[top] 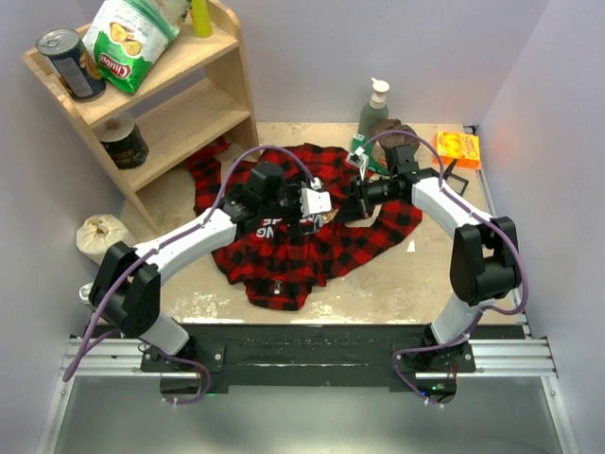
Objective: Remove the brooch from the garment
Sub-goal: Adjust the brooch.
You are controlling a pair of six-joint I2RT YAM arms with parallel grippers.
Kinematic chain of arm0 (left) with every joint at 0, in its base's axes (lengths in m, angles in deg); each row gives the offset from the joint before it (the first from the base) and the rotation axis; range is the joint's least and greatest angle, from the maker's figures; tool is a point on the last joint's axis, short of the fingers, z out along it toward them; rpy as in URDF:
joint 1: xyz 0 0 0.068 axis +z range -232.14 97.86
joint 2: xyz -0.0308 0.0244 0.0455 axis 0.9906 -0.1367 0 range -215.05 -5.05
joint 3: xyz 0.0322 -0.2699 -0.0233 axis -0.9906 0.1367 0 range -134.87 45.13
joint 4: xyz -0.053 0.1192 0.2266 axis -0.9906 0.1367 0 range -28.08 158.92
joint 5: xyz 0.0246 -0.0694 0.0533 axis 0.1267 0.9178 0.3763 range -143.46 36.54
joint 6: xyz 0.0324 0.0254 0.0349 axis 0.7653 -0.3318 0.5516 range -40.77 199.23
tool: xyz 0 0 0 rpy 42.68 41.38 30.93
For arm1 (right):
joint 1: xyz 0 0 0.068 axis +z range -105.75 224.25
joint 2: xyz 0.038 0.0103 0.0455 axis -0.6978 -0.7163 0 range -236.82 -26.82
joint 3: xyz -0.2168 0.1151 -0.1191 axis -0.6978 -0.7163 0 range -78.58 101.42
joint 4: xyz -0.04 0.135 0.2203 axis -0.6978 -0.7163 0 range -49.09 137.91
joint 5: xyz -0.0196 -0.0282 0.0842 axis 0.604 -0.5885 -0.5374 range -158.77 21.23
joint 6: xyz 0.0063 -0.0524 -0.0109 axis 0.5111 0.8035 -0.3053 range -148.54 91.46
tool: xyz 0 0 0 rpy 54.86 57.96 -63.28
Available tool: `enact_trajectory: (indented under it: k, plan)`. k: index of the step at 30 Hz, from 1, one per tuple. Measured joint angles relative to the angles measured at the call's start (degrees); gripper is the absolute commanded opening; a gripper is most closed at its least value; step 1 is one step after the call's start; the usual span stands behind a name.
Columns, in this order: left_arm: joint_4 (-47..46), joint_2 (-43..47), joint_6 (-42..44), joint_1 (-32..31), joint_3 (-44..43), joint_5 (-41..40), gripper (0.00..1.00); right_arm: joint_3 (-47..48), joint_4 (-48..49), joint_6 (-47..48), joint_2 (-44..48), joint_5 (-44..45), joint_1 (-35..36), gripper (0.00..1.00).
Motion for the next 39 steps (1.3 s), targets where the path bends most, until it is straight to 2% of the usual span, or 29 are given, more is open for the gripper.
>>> enact_trajectory:
  k: [16, 21, 26, 31, 36, 39]
  plan:
    - [-2.19, -0.87, 0.83, -1.31, 1.57, 3.37, 0.97, 1.64, -0.85, -1.11, -2.67, -8.07, -1.03, 0.00]
    - [-1.97, -0.63, 1.03, -1.29, 1.57, 3.76, 1.00, 1.64, -3.02, 0.31, -3.15, -9.97, -1.44, 0.00]
    - [-0.92, 0.44, 3.30, -1.64, 1.01, -4.35, 1.00, 2.05, -5.77, 2.58, -3.21, -10.16, -2.25, 0.00]
    - [6.49, 1.42, 3.85, -1.66, -4.68, -13.07, 1.00, 2.49, -7.39, 4.28, -3.21, -10.05, -2.64, 0.00]
    - [10.78, 8.39, 2.27, -1.53, -7.82, -20.33, 1.00, 2.99, -8.04, 4.79, -3.21, -10.01, -2.64, 0.00]
    - [10.27, 11.34, 0.81, -1.51, -9.16, -25.20, 1.00, 3.02, -8.15, 4.96, -3.21, -9.99, -2.64, 0.00]
